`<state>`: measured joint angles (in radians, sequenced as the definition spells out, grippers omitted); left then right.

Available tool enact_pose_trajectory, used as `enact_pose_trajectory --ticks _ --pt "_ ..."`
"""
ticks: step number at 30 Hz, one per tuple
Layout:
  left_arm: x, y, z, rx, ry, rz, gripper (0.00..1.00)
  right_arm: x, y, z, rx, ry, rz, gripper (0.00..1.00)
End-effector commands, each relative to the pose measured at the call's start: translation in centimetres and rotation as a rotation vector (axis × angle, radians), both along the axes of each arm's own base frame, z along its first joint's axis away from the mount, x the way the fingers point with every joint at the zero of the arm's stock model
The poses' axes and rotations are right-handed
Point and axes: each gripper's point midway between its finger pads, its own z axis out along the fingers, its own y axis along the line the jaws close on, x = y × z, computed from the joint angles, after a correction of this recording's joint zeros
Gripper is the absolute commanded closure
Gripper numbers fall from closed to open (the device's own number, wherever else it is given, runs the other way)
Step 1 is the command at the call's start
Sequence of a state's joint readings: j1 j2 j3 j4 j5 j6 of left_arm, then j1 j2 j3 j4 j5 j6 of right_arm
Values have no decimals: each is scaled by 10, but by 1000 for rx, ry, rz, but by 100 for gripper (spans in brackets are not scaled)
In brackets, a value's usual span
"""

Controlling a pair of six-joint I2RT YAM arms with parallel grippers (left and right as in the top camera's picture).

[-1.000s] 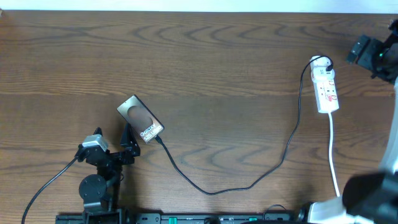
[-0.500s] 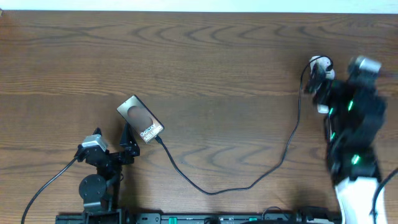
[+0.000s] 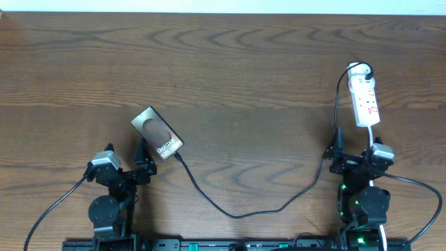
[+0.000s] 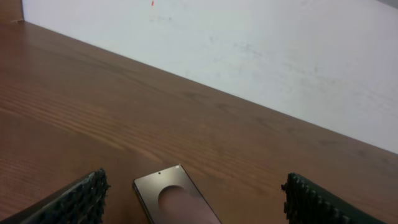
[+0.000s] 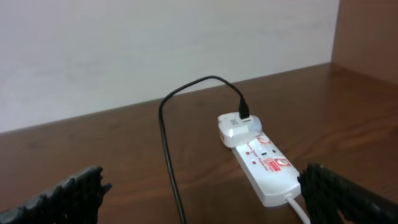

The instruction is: Plug charger to phone and switch on socket

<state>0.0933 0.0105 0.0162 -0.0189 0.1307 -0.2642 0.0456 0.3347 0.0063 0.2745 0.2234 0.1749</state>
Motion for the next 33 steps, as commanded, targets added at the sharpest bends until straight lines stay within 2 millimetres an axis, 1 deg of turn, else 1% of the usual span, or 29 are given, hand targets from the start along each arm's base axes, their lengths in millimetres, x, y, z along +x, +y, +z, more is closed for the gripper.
enact_pose_trajectory --ticks 1,6,9,12,13,16,33 --pt "-1 -4 -15 3 47 -20 12 -5 3 -5 -79 34 10 1" --pt "-1 -4 -15 3 47 -20 12 -17 5 -34 -183 166 39 1" --pt "-1 -4 -15 3 47 -20 11 -17 8 -20 -245 114 60 1" --pt "-1 -4 -15 3 47 -20 11 -19 8 -10 -243 68 54 1" --pt "-1 -4 -15 3 47 -20 11 -20 9 -3 -240 36 55 1" --pt "-1 -4 -15 3 47 -20 12 -20 11 -4 -240 39 69 1" --pt "-1 -4 -15 3 47 -20 12 -20 11 -3 -240 37 68 1"
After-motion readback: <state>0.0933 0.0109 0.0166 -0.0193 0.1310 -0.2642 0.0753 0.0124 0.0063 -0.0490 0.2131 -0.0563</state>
